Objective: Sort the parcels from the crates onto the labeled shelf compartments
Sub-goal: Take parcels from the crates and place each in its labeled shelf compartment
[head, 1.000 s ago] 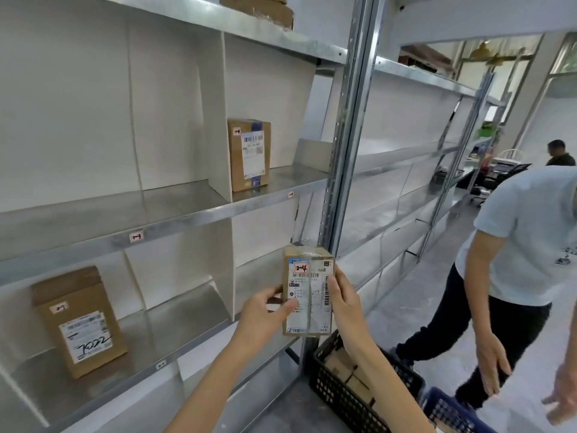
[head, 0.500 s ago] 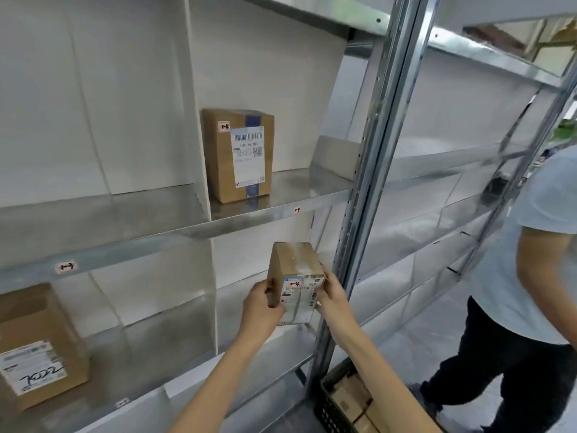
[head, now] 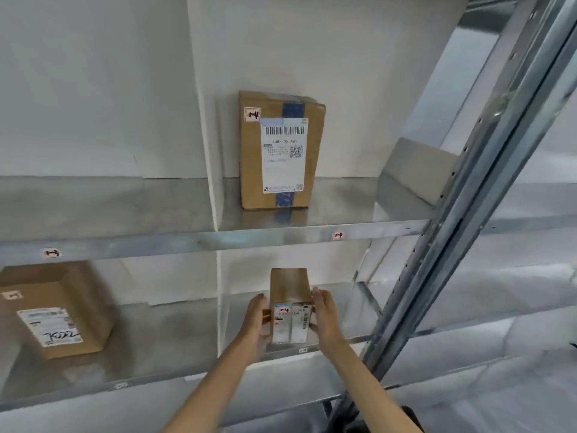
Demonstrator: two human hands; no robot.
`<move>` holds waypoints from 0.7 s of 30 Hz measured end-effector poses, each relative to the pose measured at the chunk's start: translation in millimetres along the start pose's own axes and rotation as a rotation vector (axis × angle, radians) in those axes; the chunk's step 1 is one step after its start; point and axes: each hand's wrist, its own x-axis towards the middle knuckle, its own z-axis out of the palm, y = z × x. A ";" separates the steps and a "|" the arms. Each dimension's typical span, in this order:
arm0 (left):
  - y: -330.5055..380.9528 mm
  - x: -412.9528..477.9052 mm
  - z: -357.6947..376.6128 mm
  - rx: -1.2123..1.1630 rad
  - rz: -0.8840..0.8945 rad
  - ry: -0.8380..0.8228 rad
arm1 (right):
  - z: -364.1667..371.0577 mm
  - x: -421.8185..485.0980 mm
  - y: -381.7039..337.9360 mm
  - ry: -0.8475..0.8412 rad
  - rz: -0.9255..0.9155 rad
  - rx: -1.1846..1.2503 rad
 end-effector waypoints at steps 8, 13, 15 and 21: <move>-29.5 45.3 1.6 0.008 -0.068 0.108 | 16.6 44.9 41.0 -0.110 -0.007 -0.213; -39.0 61.3 3.6 -0.017 -0.020 0.161 | 17.0 68.2 42.9 -0.191 0.006 -0.252; -40.7 69.4 5.5 0.001 -0.006 0.178 | 15.7 76.4 46.4 -0.194 0.006 -0.253; -35.0 89.6 9.4 0.042 0.008 0.223 | 19.5 94.4 48.2 -0.213 0.027 -0.253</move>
